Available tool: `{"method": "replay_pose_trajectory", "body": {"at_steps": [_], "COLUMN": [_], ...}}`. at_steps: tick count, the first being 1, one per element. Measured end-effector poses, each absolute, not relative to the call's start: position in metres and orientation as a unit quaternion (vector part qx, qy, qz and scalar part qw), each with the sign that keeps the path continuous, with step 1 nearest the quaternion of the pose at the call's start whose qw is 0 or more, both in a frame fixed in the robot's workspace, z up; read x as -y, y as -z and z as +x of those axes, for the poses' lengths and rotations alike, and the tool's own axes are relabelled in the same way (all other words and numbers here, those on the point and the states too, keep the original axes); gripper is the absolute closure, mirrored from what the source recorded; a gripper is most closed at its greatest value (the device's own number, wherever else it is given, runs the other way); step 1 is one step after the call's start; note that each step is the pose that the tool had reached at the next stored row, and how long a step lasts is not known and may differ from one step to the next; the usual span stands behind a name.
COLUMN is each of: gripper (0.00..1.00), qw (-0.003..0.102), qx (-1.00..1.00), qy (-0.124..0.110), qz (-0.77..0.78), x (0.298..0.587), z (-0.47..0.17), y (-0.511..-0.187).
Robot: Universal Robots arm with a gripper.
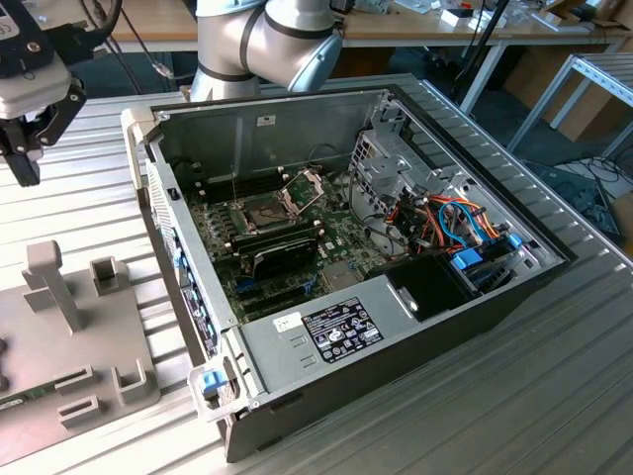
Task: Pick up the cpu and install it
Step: 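Reach for the cpu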
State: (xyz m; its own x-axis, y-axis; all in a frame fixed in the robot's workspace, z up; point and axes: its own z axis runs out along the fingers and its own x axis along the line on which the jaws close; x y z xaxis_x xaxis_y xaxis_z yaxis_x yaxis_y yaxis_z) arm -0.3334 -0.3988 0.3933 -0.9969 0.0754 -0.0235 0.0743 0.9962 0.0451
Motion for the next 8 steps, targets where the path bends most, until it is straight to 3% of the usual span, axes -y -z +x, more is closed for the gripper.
{"method": "replay_pose_trajectory", "body": {"at_steps": [8], "gripper": [0.89], "qw": [0.013], "qx": [-0.999], "qy": [-0.022], "qz": [0.037], "x": [0.3989], "z": [-0.3412], "y": [-0.3932]}}
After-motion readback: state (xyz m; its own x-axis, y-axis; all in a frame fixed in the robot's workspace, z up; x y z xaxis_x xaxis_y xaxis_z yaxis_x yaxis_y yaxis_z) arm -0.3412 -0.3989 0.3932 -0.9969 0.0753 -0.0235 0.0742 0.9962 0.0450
